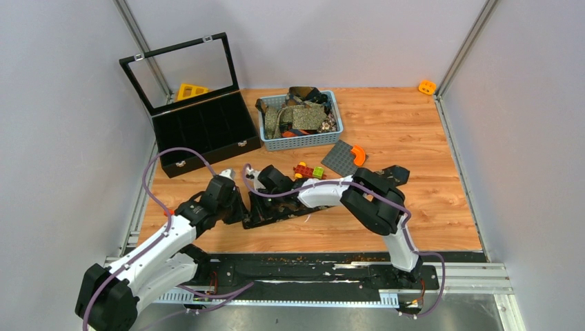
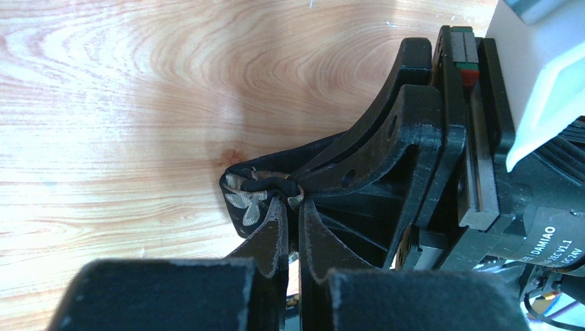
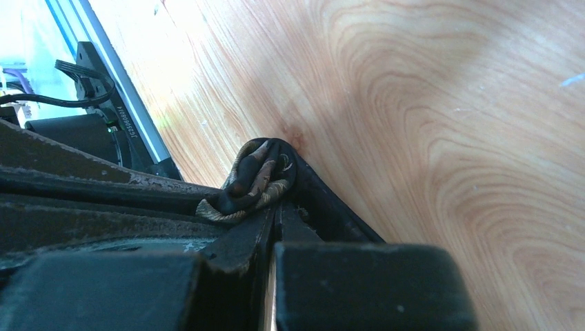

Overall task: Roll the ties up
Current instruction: Roll the tie at the center of the board.

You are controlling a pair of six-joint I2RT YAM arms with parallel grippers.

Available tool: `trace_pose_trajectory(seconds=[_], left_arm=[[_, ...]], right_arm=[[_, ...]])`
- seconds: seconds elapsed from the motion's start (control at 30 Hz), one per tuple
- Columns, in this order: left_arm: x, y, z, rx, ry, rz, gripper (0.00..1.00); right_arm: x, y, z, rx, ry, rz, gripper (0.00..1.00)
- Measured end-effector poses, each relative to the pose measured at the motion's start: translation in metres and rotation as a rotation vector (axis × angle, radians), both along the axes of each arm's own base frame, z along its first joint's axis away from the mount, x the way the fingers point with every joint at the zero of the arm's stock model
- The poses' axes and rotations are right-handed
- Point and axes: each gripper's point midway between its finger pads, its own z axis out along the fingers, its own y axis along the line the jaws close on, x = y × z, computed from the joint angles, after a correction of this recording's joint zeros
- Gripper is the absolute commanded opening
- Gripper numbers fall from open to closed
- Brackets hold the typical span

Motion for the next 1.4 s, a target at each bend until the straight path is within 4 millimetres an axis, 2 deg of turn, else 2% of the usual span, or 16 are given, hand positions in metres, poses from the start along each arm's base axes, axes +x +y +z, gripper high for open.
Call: trace_pose_trajectory(seconds=[0.23, 0.4, 0.57, 0.73, 0.87, 0.97, 1.1, 1.13, 1.23, 1.4], left_arm=[[0.002, -0.008, -0.003, -0.034, 0.002, -0.015, 0.00], [0.003, -0.012, -0.009, -0.041, 0.013, -0.023, 0.00], [0.007, -0.014, -0.014, -0.041, 0.017, -0.020, 0.00], [0.010, -0.016, -0.016, -0.046, 0.018, -0.014, 0.02], [0.011, -0.017, -0.018, -0.050, 0.024, -0.005, 0.10], [0.014, -0.019, -0.018, -0.056, 0.025, 0.002, 0.27], [0.016, -0.022, -0.017, -0.072, 0.024, 0.016, 0.43], [0.017, -0.022, -0.017, -0.078, 0.022, 0.019, 0.50], [0.019, -0.025, -0.013, -0.097, 0.014, 0.027, 0.59], [0.022, -0.027, -0.004, -0.122, -0.014, 0.038, 0.60]], right_arm=[[0.003, -0.012, 0.001, -0.027, -0.035, -0.029, 0.00], [-0.002, -0.029, 0.005, -0.061, -0.052, -0.034, 0.00], [-0.012, -0.039, 0.024, -0.041, -0.073, -0.022, 0.00], [-0.014, -0.045, 0.037, -0.023, -0.094, -0.026, 0.01], [-0.014, -0.050, 0.033, -0.038, -0.095, -0.032, 0.02], [-0.014, -0.052, 0.031, -0.044, -0.095, -0.035, 0.04], [-0.013, -0.052, 0.031, -0.044, -0.097, -0.034, 0.09], [-0.013, -0.052, 0.031, -0.043, -0.098, -0.035, 0.10], [-0.012, -0.052, 0.032, -0.041, -0.098, -0.037, 0.16], [-0.009, -0.049, 0.035, -0.033, -0.099, -0.045, 0.26]])
